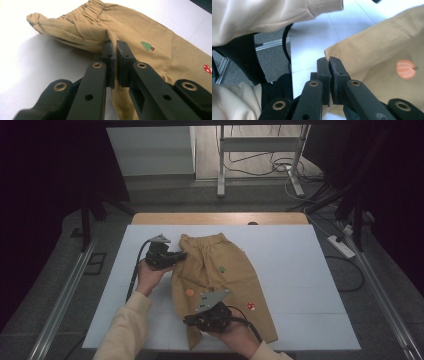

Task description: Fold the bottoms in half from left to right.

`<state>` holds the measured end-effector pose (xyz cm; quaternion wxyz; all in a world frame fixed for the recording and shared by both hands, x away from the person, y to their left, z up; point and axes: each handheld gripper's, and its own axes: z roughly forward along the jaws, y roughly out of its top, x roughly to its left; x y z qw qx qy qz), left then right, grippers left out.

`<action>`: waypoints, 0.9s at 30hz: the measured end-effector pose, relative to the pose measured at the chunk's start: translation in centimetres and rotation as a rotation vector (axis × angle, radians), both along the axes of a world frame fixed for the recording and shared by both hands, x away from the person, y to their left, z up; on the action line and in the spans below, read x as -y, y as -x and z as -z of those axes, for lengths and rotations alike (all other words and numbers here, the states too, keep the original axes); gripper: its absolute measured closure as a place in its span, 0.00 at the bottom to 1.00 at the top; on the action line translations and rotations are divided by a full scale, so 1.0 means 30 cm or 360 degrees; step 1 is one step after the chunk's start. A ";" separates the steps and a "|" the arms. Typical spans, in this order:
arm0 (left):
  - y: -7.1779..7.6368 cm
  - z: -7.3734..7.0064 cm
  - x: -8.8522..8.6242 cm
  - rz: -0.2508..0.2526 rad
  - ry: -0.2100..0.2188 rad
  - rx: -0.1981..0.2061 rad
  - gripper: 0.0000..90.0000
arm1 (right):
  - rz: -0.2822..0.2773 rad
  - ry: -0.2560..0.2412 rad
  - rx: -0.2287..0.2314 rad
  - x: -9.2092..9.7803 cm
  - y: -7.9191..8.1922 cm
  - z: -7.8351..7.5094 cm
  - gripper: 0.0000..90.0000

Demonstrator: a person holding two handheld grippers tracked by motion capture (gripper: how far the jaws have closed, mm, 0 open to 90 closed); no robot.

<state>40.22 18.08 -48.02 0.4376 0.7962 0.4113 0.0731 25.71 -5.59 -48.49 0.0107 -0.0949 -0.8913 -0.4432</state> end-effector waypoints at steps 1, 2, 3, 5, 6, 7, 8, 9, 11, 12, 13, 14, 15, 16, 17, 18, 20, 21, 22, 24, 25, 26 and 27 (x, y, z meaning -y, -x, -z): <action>0.000 -0.001 0.006 0.0003 0.0003 0.0004 0.95 | 0.0018 0.0002 -0.0008 0.017 -0.004 0.004 0.96; -0.001 -0.001 0.009 0.0006 0.0001 0.0007 0.95 | 0.0018 0.0002 -0.0008 0.017 -0.004 0.004 0.96; -0.001 -0.002 0.016 0.0011 0.0005 0.0009 0.95 | 0.0025 0.0003 -0.0007 0.023 -0.004 0.005 0.96; -0.003 -0.004 0.030 0.0022 0.0005 0.0013 0.95 | 0.0049 -0.0008 0.0015 0.043 -0.001 0.003 0.96; -0.003 -0.004 0.030 0.0022 0.0005 0.0013 0.95 | 0.0049 -0.0008 0.0015 0.043 -0.001 0.003 0.96; -0.005 -0.004 0.037 0.0028 0.0011 0.0012 0.95 | 0.0053 -0.0005 0.0020 0.049 -0.001 0.003 0.96; -0.005 -0.005 0.041 0.0029 0.0009 0.0011 0.95 | 0.0064 -0.0005 0.0025 0.057 -0.001 0.004 0.96; -0.007 -0.006 0.046 0.0038 0.0004 0.0011 0.95 | 0.0069 -0.0007 0.0024 0.062 -0.001 0.005 0.96; -0.010 -0.007 0.054 0.0048 -0.0004 0.0010 0.95 | 0.0085 0.0001 0.0019 0.076 -0.004 0.009 0.96; -0.012 -0.007 0.059 0.0050 -0.0006 0.0005 0.95 | 0.0090 0.0004 0.0017 0.081 -0.006 0.011 0.96; -0.013 -0.007 0.062 0.0056 -0.0011 0.0007 0.95 | 0.0096 0.0006 0.0013 0.088 -0.008 0.014 0.96; -0.014 -0.008 0.065 0.0056 -0.0015 0.0003 0.95 | 0.0103 0.0012 0.0015 0.094 -0.010 0.016 0.96; -0.015 -0.009 0.068 0.0058 -0.0017 0.0004 0.95 | 0.0107 0.0011 0.0012 0.099 -0.010 0.018 0.96; -0.016 -0.009 0.070 0.0061 -0.0021 0.0003 0.95 | 0.0113 0.0011 0.0010 0.103 -0.010 0.021 0.96; -0.016 -0.009 0.073 0.0061 -0.0023 0.0000 0.95 | 0.0113 0.0017 0.0012 0.108 -0.011 0.023 0.96; -0.016 -0.010 0.079 0.0065 -0.0027 0.0000 0.95 | 0.0124 0.0013 0.0008 0.116 -0.013 0.026 0.96; -0.016 -0.010 0.083 0.0066 -0.0028 -0.0001 0.95 | 0.0124 0.0017 0.0005 0.120 -0.014 0.026 0.96; -0.016 -0.011 0.087 0.0069 -0.0028 -0.0002 0.95 | 0.0136 0.0013 0.0006 0.131 -0.014 0.027 0.96; -0.016 -0.011 0.090 0.0074 -0.0030 0.0000 0.95 | 0.0136 0.0013 0.0006 0.131 -0.014 0.027 0.96; -0.017 -0.010 0.097 0.0079 -0.0032 -0.0002 0.95 | 0.0147 0.0009 0.0009 0.141 -0.012 0.026 0.96; -0.019 -0.009 0.101 0.0084 -0.0031 -0.0001 0.95 | 0.0150 0.0013 0.0007 0.145 -0.011 0.025 0.96; -0.019 -0.009 0.104 0.0082 -0.0031 -0.0002 0.95 | 0.0157 0.0006 0.0010 0.151 -0.010 0.025 0.96; -0.019 -0.010 0.108 0.0086 -0.0033 -0.0003 0.95 | 0.0165 0.0005 0.0006 0.161 -0.007 0.022 0.96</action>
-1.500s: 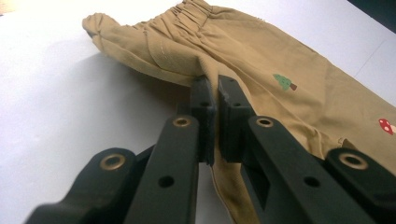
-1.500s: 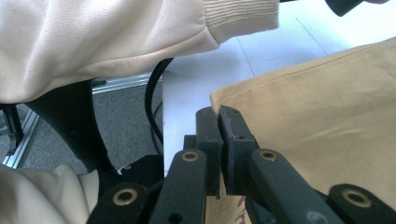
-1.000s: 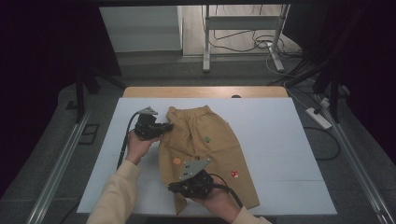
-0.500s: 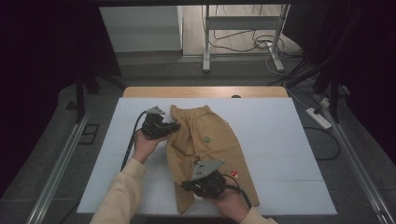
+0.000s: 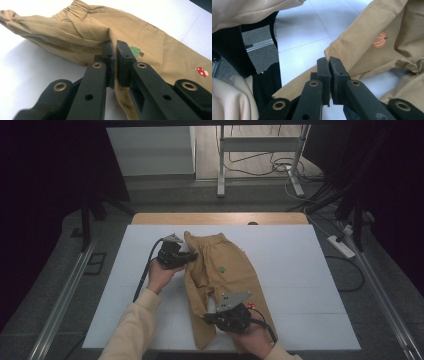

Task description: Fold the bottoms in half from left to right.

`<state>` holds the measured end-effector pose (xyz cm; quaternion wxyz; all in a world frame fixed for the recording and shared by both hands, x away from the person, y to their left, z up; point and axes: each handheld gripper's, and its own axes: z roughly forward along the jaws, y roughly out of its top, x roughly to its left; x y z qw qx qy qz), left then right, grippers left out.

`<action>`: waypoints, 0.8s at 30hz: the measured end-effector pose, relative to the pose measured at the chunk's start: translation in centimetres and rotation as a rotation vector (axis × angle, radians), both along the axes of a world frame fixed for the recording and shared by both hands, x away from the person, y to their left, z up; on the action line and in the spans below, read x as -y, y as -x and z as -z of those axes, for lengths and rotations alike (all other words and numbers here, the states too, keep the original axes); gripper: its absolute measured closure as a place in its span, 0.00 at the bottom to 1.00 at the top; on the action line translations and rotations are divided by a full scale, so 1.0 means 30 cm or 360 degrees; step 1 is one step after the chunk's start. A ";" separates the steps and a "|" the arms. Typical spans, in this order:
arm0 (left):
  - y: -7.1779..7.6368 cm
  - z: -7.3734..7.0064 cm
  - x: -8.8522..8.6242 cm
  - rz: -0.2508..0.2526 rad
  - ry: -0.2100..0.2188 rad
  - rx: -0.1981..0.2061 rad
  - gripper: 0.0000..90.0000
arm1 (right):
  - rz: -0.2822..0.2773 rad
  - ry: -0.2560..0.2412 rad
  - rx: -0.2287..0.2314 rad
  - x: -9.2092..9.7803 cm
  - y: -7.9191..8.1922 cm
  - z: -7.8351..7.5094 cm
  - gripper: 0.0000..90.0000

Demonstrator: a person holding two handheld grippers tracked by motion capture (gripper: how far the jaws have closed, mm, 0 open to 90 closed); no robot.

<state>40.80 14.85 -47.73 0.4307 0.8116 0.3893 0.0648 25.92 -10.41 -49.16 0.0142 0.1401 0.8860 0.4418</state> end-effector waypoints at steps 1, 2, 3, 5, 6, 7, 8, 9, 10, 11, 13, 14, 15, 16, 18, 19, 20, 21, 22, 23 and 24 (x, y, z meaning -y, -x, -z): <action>0.000 0.000 0.006 0.0003 0.0000 0.0001 0.95 | 0.0004 -0.0003 0.0001 0.004 0.001 0.000 0.96; 0.000 0.000 0.006 0.0003 0.0000 0.0001 0.95 | 0.0004 -0.0003 0.0001 0.004 0.001 0.000 0.96; 0.000 0.000 0.010 0.0003 0.0000 -0.0002 0.95 | 0.0006 0.0000 0.0001 0.009 0.002 -0.001 0.96; -0.001 0.001 0.016 0.0008 -0.0001 -0.0002 0.95 | 0.0015 0.0001 0.0001 0.020 0.004 -0.002 0.96; -0.002 0.002 0.019 0.0011 -0.0001 -0.0003 0.95 | 0.0018 0.0000 0.0002 0.025 0.004 -0.002 0.96; -0.002 0.003 0.023 0.0013 -0.0002 -0.0004 0.95 | 0.0025 -0.0001 0.0004 0.030 0.004 -0.002 0.96; -0.003 0.004 0.025 0.0015 -0.0002 -0.0004 0.95 | 0.0026 0.0000 0.0004 0.035 0.004 -0.002 0.96; -0.003 0.005 0.030 0.0016 -0.0002 -0.0006 0.95 | 0.0033 -0.0004 0.0005 0.038 0.004 -0.002 0.96; -0.004 0.006 0.033 0.0019 -0.0002 -0.0006 0.95 | 0.0038 -0.0002 0.0007 0.045 0.004 -0.003 0.96; -0.005 0.006 0.036 0.0023 -0.0004 -0.0008 0.95 | 0.0045 -0.0003 0.0005 0.050 0.004 -0.004 0.96; -0.006 0.007 0.042 0.0027 -0.0007 -0.0011 0.95 | 0.0050 0.0000 0.0013 0.061 0.004 -0.004 0.96; -0.006 0.006 0.045 0.0030 -0.0010 -0.0009 0.95 | 0.0056 -0.0004 0.0009 0.064 0.005 -0.004 0.96; -0.006 0.006 0.049 0.0032 -0.0011 -0.0010 0.95 | 0.0056 -0.0002 0.0010 0.067 0.006 -0.005 0.96; -0.006 0.006 0.053 0.0034 -0.0012 -0.0011 0.95 | 0.0056 -0.0002 0.0010 0.067 0.006 -0.005 0.96; -0.006 0.005 0.061 0.0041 -0.0016 -0.0008 0.95 | 0.0058 -0.0012 0.0014 0.076 0.012 -0.010 0.96; -0.005 0.005 0.065 0.0041 -0.0013 -0.0008 0.95 | 0.0058 -0.0012 0.0014 0.076 0.012 -0.010 0.96; -0.005 0.004 0.068 0.0046 -0.0015 -0.0005 0.95 | 0.0062 -0.0016 0.0016 0.084 0.016 -0.016 0.96; -0.006 0.003 0.071 0.0048 -0.0014 -0.0005 0.95 | 0.0062 -0.0016 0.0016 0.084 0.016 -0.016 0.96; -0.007 0.003 0.076 0.0052 -0.0018 -0.0008 0.95 | 0.0072 -0.0023 0.0022 0.096 0.020 -0.023 0.96; -0.008 0.003 0.079 0.0054 -0.0020 -0.0008 0.95 | 0.0072 -0.0023 0.0022 0.096 0.020 -0.023 0.96; -0.009 0.004 0.083 0.0055 -0.0018 -0.0013 0.95 | 0.0075 -0.0025 0.0025 0.101 0.020 -0.024 0.96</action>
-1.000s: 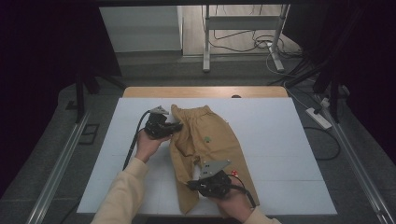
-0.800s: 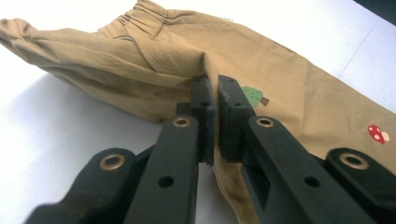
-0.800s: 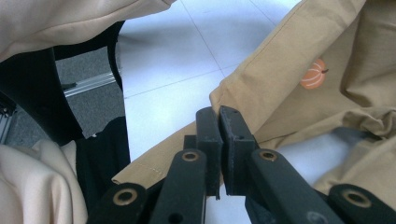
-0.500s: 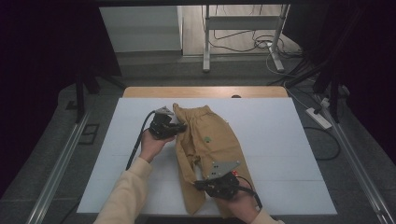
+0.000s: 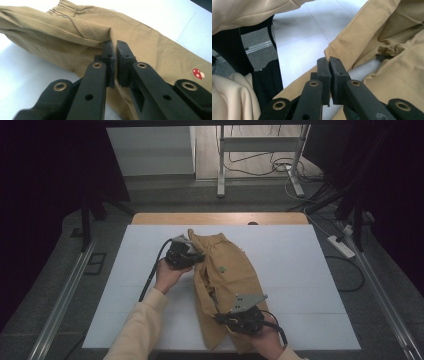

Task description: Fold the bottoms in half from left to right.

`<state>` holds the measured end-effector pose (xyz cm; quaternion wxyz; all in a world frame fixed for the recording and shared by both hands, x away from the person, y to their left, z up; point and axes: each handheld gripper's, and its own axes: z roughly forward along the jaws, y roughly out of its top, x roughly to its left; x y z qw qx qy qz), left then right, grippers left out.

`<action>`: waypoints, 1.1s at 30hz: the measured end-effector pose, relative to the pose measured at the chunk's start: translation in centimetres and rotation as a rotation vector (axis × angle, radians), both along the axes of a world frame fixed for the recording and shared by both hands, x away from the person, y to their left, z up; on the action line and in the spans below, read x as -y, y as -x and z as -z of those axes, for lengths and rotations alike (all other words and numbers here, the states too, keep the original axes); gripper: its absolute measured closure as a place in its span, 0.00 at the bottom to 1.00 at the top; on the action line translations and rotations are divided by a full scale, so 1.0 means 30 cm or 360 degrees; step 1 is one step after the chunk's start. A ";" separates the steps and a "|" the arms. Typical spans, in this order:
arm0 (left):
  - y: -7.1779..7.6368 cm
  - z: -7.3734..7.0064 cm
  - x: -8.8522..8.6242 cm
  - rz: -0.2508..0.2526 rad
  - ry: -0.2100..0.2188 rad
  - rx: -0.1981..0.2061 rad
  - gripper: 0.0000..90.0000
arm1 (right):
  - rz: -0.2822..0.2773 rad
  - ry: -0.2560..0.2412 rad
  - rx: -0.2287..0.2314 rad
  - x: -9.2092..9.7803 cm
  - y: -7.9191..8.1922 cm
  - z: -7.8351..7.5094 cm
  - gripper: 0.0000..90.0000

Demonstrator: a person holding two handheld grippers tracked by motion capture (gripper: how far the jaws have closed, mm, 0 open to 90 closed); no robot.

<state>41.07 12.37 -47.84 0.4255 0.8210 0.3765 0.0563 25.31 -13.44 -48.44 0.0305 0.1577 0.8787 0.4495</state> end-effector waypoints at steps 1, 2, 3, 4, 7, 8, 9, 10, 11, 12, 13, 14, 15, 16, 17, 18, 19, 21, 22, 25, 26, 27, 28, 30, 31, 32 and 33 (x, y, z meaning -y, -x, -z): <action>-0.001 0.001 0.003 0.0001 0.0003 0.0000 0.95 | 0.0010 -0.0001 0.0005 0.008 0.000 -0.002 0.96; -0.002 0.001 0.006 0.0003 -0.0001 -0.0001 0.95 | 0.0020 -0.0008 0.0002 0.021 0.000 -0.003 0.96; -0.002 0.000 0.009 0.0004 -0.0003 0.0000 0.95 | 0.0020 -0.0008 0.0002 0.021 0.000 -0.003 0.96; -0.002 0.000 0.013 0.0006 -0.0004 0.0001 0.95 | 0.0028 -0.0008 0.0000 0.025 0.000 -0.004 0.96; -0.002 -0.003 0.020 0.0007 -0.0007 0.0000 0.95 | 0.0042 -0.0013 0.0002 0.043 0.001 -0.008 0.96; -0.004 -0.003 0.023 0.0012 -0.0010 0.0000 0.95 | 0.0045 -0.0015 0.0002 0.047 0.002 -0.009 0.96; -0.005 -0.004 0.024 0.0014 -0.0012 -0.0001 0.95 | 0.0056 -0.0020 0.0006 0.057 0.003 -0.011 0.96; -0.007 -0.004 0.026 0.0014 -0.0014 -0.0003 0.95 | 0.0056 -0.0020 0.0006 0.057 0.003 -0.011 0.96; -0.009 -0.004 0.027 0.0017 -0.0020 -0.0004 0.95 | 0.0060 -0.0022 0.0002 0.062 0.003 -0.013 0.96; -0.011 -0.004 0.031 0.0015 -0.0017 -0.0008 0.95 | 0.0075 -0.0025 0.0006 0.074 0.003 -0.015 0.96; -0.011 -0.004 0.031 0.0015 -0.0017 -0.0008 0.95 | 0.0075 -0.0025 0.0006 0.074 0.003 -0.015 0.96; -0.012 -0.005 0.033 0.0016 -0.0020 -0.0007 0.95 | 0.0078 -0.0031 0.0006 0.078 0.003 -0.015 0.96; -0.013 -0.005 0.035 0.0017 -0.0018 -0.0007 0.95 | 0.0088 -0.0032 0.0006 0.085 0.004 -0.018 0.96; -0.013 -0.006 0.037 0.0017 -0.0018 -0.0006 0.95 | 0.0096 -0.0033 0.0008 0.091 0.004 -0.019 0.96; -0.013 -0.007 0.039 0.0019 -0.0021 -0.0003 0.95 | 0.0100 -0.0037 0.0009 0.097 0.003 -0.020 0.96; -0.014 -0.008 0.040 0.0020 -0.0022 -0.0002 0.95 | 0.0109 -0.0037 0.0008 0.103 0.003 -0.021 0.96; -0.014 -0.010 0.043 0.0020 -0.0020 -0.0002 0.95 | 0.0124 -0.0040 0.0009 0.114 0.002 -0.021 0.96; -0.015 -0.011 0.048 0.0025 -0.0022 -0.0002 0.95 | 0.0129 -0.0035 0.0007 0.119 0.002 -0.021 0.97; -0.016 -0.011 0.051 0.0024 -0.0025 -0.0004 0.95 | 0.0135 -0.0033 0.0007 0.125 0.001 -0.019 0.96; -0.020 -0.009 0.057 0.0025 -0.0027 -0.0006 0.95 | 0.0152 -0.0035 0.0000 0.139 -0.001 -0.015 0.96; -0.021 -0.009 0.058 0.0027 -0.0031 -0.0005 0.95 | 0.0156 -0.0035 -0.0003 0.143 -0.001 -0.015 0.96; -0.021 -0.009 0.061 0.0028 -0.0030 -0.0005 0.95 | 0.0161 -0.0037 -0.0002 0.146 -0.001 -0.014 0.96; -0.022 -0.009 0.063 0.0031 -0.0028 -0.0004 0.95 | 0.0161 -0.0037 -0.0002 0.146 -0.001 -0.014 0.96; -0.023 -0.010 0.068 0.0033 -0.0032 -0.0004 0.95 | 0.0170 -0.0041 -0.0005 0.155 0.001 -0.015 0.96; -0.023 -0.011 0.071 0.0035 -0.0031 -0.0004 0.95 | 0.0170 -0.0041 -0.0005 0.155 0.001 -0.015 0.96; -0.024 -0.013 0.075 0.0037 -0.0030 -0.0002 0.95 | 0.0171 -0.0040 -0.0004 0.159 0.001 -0.016 0.96; -0.024 -0.015 0.078 0.0039 -0.0032 0.0000 0.95 | 0.0175 -0.0042 -0.0002 0.163 0.002 -0.017 0.96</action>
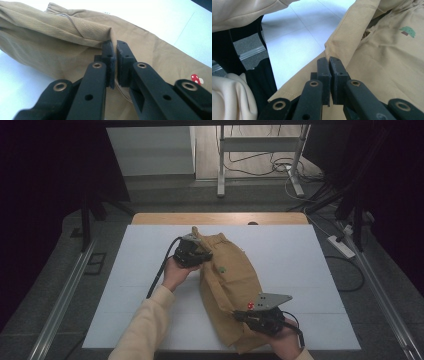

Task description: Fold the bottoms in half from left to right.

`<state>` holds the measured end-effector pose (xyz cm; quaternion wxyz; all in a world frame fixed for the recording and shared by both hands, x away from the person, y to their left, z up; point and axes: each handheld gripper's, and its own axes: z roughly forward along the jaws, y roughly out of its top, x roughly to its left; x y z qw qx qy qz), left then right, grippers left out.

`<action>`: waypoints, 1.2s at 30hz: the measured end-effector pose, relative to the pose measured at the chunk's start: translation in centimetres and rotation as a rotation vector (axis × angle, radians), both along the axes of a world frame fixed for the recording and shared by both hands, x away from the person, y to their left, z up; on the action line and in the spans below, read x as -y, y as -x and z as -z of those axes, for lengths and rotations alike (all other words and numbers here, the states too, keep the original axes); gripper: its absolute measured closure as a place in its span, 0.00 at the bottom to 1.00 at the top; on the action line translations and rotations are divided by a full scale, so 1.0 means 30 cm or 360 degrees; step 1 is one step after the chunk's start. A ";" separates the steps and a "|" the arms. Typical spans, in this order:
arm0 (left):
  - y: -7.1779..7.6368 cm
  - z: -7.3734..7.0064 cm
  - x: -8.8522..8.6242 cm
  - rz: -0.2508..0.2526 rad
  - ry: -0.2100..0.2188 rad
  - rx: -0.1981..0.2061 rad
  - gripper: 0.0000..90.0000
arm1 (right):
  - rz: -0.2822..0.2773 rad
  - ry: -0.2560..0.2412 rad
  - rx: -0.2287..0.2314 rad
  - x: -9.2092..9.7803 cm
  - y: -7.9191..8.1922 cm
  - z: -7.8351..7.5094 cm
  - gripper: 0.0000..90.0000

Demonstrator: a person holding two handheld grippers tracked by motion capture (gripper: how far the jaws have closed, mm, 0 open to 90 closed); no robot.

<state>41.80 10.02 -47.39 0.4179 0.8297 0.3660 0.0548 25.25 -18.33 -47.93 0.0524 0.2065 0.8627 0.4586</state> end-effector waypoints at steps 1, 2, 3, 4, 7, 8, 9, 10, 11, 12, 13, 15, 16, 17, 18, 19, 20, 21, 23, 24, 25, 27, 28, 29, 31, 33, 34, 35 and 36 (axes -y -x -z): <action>0.000 -0.002 0.003 0.0004 0.0000 0.0003 0.95 | 0.0006 0.0001 0.0001 0.004 0.001 -0.001 0.96; -0.001 -0.003 0.007 0.0004 0.0003 0.0003 0.95 | 0.0010 -0.0003 0.0002 0.009 0.000 -0.002 0.96; -0.002 -0.004 0.009 0.0008 -0.0001 0.0004 0.95 | 0.0014 -0.0002 -0.0002 0.013 0.000 -0.003 0.96; -0.002 -0.004 0.012 0.0009 0.0001 0.0003 0.95 | 0.0020 -0.0002 0.0000 0.018 0.000 -0.003 0.96; -0.005 -0.003 0.021 0.0015 -0.0001 0.0003 0.95 | 0.0034 -0.0004 -0.0004 0.031 -0.001 0.000 0.96; -0.005 -0.002 0.023 0.0016 -0.0002 0.0002 0.95 | 0.0042 -0.0004 -0.0005 0.037 0.000 0.002 0.96; -0.005 -0.002 0.026 0.0015 -0.0002 0.0000 0.95 | 0.0042 -0.0004 -0.0005 0.037 0.000 0.002 0.96; -0.006 -0.002 0.029 0.0022 -0.0006 0.0004 0.95 | 0.0049 0.0007 -0.0012 0.044 0.000 0.004 0.96; -0.006 -0.001 0.032 0.0024 -0.0007 0.0005 0.95 | 0.0049 0.0007 -0.0012 0.044 0.000 0.004 0.96; -0.006 -0.001 0.038 0.0026 -0.0010 0.0003 0.95 | 0.0057 0.0004 -0.0015 0.050 0.000 0.006 0.96; -0.006 -0.001 0.038 0.0026 -0.0010 0.0003 0.95 | 0.0057 0.0004 -0.0015 0.050 0.000 0.006 0.96; -0.007 0.000 0.045 0.0030 -0.0010 0.0003 0.95 | 0.0061 0.0005 -0.0014 0.055 0.001 0.007 0.96; -0.008 0.001 0.047 0.0031 -0.0011 0.0002 0.95 | 0.0064 0.0012 -0.0015 0.060 0.002 0.008 0.96; -0.008 0.001 0.050 0.0031 -0.0012 0.0001 0.95 | 0.0064 0.0012 -0.0015 0.060 0.002 0.008 0.96; -0.009 0.002 0.053 0.0032 -0.0015 0.0001 0.95 | 0.0067 0.0011 -0.0014 0.062 0.002 0.009 0.96; -0.010 0.002 0.056 0.0034 -0.0016 0.0003 0.95 | 0.0070 0.0012 -0.0013 0.065 0.002 0.011 0.96; -0.010 0.002 0.057 0.0033 -0.0017 0.0003 0.95 | 0.0075 0.0016 -0.0018 0.068 0.002 0.013 0.96; -0.011 0.002 0.060 0.0033 -0.0017 0.0003 0.95 | 0.0075 0.0016 -0.0018 0.068 0.002 0.013 0.96; -0.012 0.001 0.064 0.0038 -0.0019 0.0004 0.95 | 0.0077 0.0016 -0.0017 0.072 0.001 0.014 0.96; -0.012 0.001 0.067 0.0039 -0.0021 0.0003 0.95 | 0.0080 0.0017 -0.0017 0.074 0.002 0.014 0.96; -0.012 0.000 0.069 0.0039 -0.0020 0.0004 0.95 | 0.0087 0.0018 -0.0015 0.079 0.003 0.013 0.96; -0.013 -0.001 0.073 0.0040 -0.0017 0.0004 0.95 | 0.0093 0.0015 -0.0010 0.084 0.005 0.010 0.96; -0.015 -0.003 0.075 0.0043 -0.0019 0.0004 0.95 | 0.0093 0.0015 -0.0010 0.084 0.005 0.010 0.96; -0.016 -0.004 0.078 0.0047 -0.0021 0.0003 0.95 | 0.0095 0.0011 -0.0006 0.087 0.007 0.008 0.96; -0.016 -0.007 0.086 0.0050 -0.0023 0.0007 0.95 | 0.0102 0.0007 0.0000 0.096 0.012 0.004 0.96; -0.017 -0.010 0.093 0.0053 -0.0024 0.0008 0.95 | 0.0106 0.0010 -0.0002 0.100 0.015 0.005 0.96; -0.018 -0.012 0.096 0.0056 -0.0024 0.0008 0.95 | 0.0106 0.0014 -0.0001 0.102 0.016 0.005 0.96; -0.019 -0.012 0.100 0.0057 -0.0026 0.0010 0.95 | 0.0106 0.0014 -0.0001 0.102 0.016 0.005 0.96; -0.020 -0.013 0.104 0.0057 -0.0027 0.0009 0.95 | 0.0108 0.0012 0.0001 0.104 0.016 0.007 0.96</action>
